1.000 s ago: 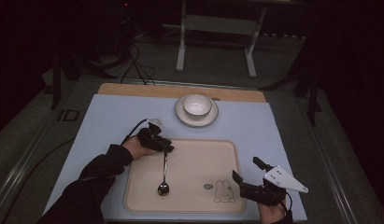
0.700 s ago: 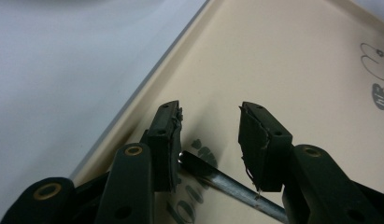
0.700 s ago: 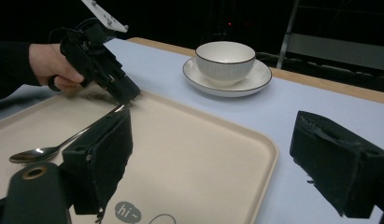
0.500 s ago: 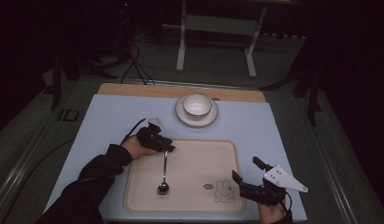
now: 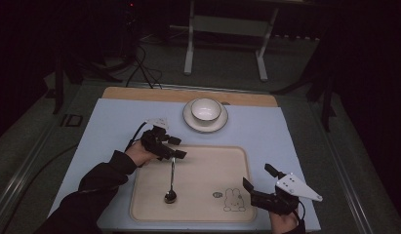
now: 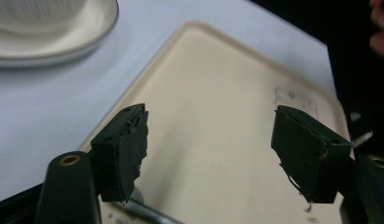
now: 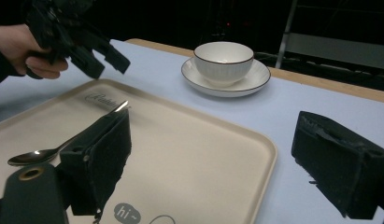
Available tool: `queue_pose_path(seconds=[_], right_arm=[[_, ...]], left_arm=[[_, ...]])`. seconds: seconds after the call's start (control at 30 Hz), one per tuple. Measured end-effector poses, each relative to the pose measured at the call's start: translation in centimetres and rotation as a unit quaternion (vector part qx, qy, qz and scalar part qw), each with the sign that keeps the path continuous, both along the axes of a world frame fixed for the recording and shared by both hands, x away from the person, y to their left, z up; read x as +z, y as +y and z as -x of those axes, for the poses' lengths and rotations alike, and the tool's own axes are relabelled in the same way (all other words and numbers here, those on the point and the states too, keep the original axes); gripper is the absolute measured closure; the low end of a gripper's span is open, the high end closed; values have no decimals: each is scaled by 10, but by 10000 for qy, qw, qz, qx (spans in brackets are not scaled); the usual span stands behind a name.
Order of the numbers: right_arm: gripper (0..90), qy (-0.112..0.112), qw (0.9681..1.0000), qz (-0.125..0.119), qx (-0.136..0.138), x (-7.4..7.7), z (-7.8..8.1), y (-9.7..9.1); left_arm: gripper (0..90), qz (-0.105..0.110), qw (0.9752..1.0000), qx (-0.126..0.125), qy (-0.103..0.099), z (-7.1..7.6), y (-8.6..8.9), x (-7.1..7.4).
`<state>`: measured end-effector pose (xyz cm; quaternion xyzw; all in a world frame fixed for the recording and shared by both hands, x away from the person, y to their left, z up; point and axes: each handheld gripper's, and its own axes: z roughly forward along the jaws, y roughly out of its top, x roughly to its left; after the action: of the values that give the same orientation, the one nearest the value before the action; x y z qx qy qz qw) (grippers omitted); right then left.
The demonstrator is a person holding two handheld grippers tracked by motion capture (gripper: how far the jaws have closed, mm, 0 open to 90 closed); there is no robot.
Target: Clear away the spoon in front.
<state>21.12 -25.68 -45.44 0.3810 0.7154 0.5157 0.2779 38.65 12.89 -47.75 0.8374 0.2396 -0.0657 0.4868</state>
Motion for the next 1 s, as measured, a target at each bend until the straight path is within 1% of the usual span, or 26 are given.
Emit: queue_pose_path(seconds=[0.07, 0.17, 0.23, 0.3, 0.37, 0.5, 0.53, 0.63, 0.7, 0.8, 0.87, 0.93, 1.0], right_arm=[[121, -5, 10000, 4, -4, 0, 0, 0], [121, -12, 10000, 10, -12, 0, 1, 1], [120, -12, 10000, 24, -11, 0, 1, 1], [120, -20, 10000, 23, -12, 0, 1, 1], [120, -11, 10000, 21, -12, 0, 1, 1], [120, -9, 10000, 21, -13, 0, 0, 1], [120, -9, 10000, 17, -11, 0, 0, 1], [120, -2, 10000, 14, -7, 0, 0, 1], [120, -8, 10000, 26, -9, 0, 0, 1], [120, -12, 10000, 25, -3, 0, 1, 1], [120, -5, 10000, 28, 17, 0, 0, 1], [120, -9, 10000, 48, 17, 0, 0, 2], [120, -16, 10000, 49, 15, 0, 1, 2]], left_arm=[[179, 60, 10000, 45, -56, 3, 0, 5], [168, 121, 9997, -56, -181, 10, -1, 12], [159, 161, 9997, -71, -185, 14, -1, 15], [113, 115, 9996, -128, -203, 19, -1, 18], [20, 62, 9996, -123, -248, 23, 0, 22], [9, -29, 9993, 71, -378, 34, 5, 27], [9, -19, 9991, 111, -415, 36, 7, 28], [9, -63, 9988, 224, -434, 44, 11, 30], [9, -95, 9983, 345, -464, 49, 15, 32], [9, -38, 9975, 500, -501, 57, 22, 35], [9, -49, 9967, 565, -573, 62, 27, 36], [9, 18, 9961, 626, -628, 66, 33, 36], [9, 4, 9956, 710, -616, 70, 39, 36]])
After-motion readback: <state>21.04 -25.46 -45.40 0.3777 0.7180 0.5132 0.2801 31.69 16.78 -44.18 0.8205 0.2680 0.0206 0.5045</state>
